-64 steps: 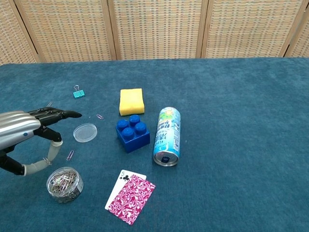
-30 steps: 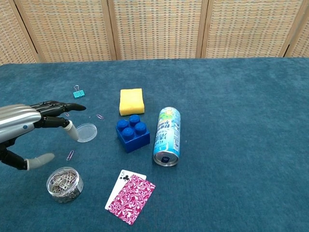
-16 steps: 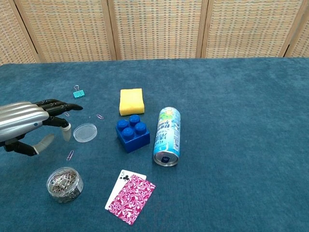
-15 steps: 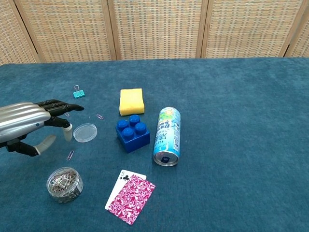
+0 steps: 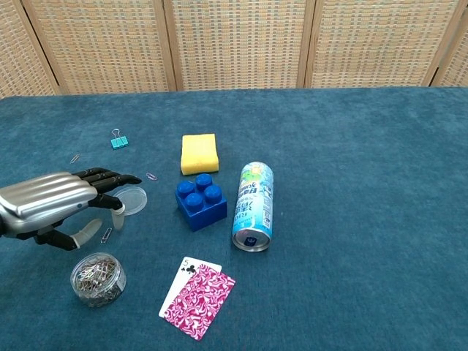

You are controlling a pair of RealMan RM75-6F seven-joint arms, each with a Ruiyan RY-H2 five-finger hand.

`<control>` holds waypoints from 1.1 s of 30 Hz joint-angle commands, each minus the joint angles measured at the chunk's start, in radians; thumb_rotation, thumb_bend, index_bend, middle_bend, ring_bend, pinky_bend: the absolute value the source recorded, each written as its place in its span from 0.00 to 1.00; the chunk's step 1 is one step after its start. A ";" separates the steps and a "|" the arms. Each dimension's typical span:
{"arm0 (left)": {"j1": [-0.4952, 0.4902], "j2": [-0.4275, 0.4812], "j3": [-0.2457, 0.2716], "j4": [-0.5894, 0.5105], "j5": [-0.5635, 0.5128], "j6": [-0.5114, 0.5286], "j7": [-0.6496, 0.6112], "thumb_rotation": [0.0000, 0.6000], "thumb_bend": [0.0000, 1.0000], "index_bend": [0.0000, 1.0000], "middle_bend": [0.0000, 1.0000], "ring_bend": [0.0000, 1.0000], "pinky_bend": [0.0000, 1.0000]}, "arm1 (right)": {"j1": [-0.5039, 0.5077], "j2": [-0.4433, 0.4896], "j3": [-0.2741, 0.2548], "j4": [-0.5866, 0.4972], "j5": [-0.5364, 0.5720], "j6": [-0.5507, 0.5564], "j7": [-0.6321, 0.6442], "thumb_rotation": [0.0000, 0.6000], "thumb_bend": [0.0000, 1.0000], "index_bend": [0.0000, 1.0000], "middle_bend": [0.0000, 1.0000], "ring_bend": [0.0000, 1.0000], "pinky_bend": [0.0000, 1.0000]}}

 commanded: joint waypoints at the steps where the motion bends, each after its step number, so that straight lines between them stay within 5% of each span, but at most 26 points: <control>1: 0.000 -0.003 0.000 0.006 -0.007 -0.007 0.003 1.00 0.66 0.42 0.00 0.00 0.00 | 0.000 0.000 0.000 0.000 -0.001 0.000 0.000 1.00 0.00 0.01 0.00 0.00 0.00; 23: 0.037 0.069 0.032 -0.010 -0.016 0.024 -0.008 1.00 0.66 0.39 0.00 0.00 0.00 | -0.001 0.001 -0.001 -0.003 -0.002 0.001 0.000 1.00 0.00 0.01 0.00 0.00 0.00; 25: 0.041 0.069 0.029 -0.004 -0.003 0.057 -0.040 1.00 0.58 0.31 0.00 0.00 0.00 | -0.001 0.001 -0.002 -0.004 -0.002 0.000 -0.002 1.00 0.00 0.01 0.00 0.00 0.00; 29: 0.049 0.061 0.027 0.013 0.014 0.098 -0.070 1.00 0.26 0.25 0.00 0.00 0.00 | 0.000 0.000 -0.002 -0.005 -0.002 -0.001 -0.005 1.00 0.00 0.01 0.00 0.00 0.00; 33: 0.052 0.058 0.029 -0.002 0.013 0.097 -0.081 1.00 0.24 0.35 0.00 0.00 0.00 | 0.000 0.000 -0.002 -0.006 -0.002 -0.001 -0.006 1.00 0.00 0.01 0.00 0.00 0.00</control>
